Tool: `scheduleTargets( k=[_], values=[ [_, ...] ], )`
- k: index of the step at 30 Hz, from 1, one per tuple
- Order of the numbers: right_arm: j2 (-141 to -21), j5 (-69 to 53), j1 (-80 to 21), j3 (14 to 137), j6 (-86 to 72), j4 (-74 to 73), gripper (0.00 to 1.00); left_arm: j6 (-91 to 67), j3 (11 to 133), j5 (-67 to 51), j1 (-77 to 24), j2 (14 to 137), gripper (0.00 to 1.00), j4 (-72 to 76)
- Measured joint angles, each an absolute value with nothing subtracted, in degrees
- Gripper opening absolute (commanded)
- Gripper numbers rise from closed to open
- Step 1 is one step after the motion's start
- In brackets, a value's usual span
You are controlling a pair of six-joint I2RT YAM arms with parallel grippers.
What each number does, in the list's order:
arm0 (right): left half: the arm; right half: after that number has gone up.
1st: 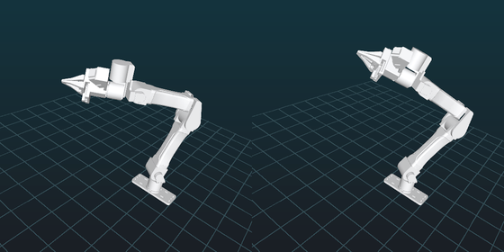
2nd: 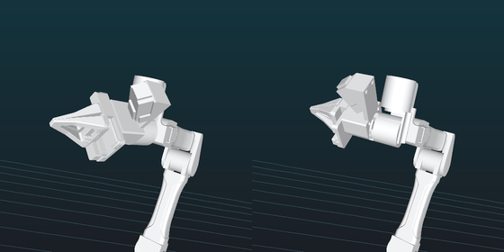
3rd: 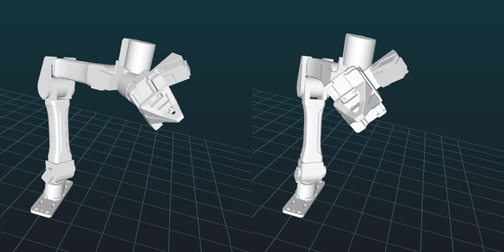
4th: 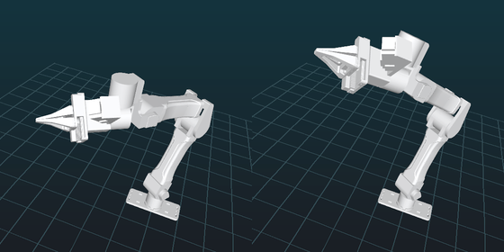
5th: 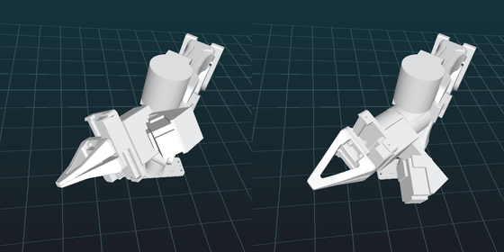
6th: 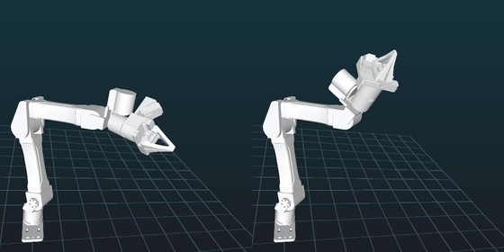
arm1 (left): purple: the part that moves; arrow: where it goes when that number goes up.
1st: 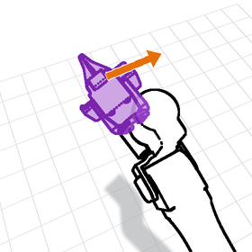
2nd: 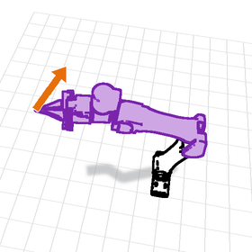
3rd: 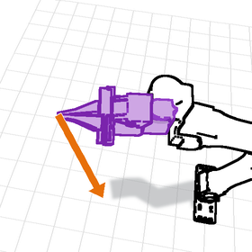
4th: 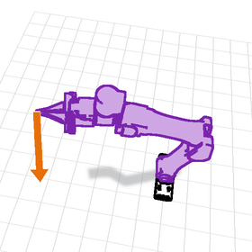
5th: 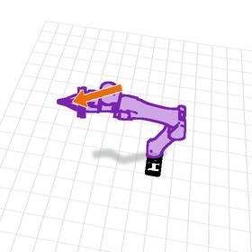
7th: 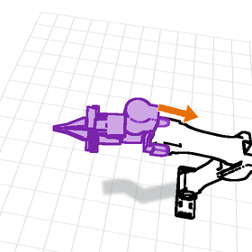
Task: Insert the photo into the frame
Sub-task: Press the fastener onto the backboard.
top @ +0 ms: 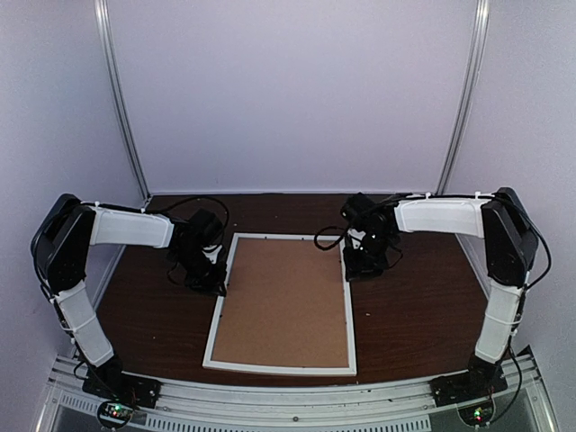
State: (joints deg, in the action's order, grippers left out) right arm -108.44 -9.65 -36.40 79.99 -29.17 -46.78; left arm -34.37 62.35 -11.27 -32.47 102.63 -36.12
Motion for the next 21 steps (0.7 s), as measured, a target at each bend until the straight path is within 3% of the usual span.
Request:
scheduleTargets(
  k=[21],
  values=[
    [-110.8,-9.1,-38.2,77.5,-30.5,-45.5,0.39,-34.4,62.3,-11.3,-32.5,102.6,0.00,-36.1]
  ],
)
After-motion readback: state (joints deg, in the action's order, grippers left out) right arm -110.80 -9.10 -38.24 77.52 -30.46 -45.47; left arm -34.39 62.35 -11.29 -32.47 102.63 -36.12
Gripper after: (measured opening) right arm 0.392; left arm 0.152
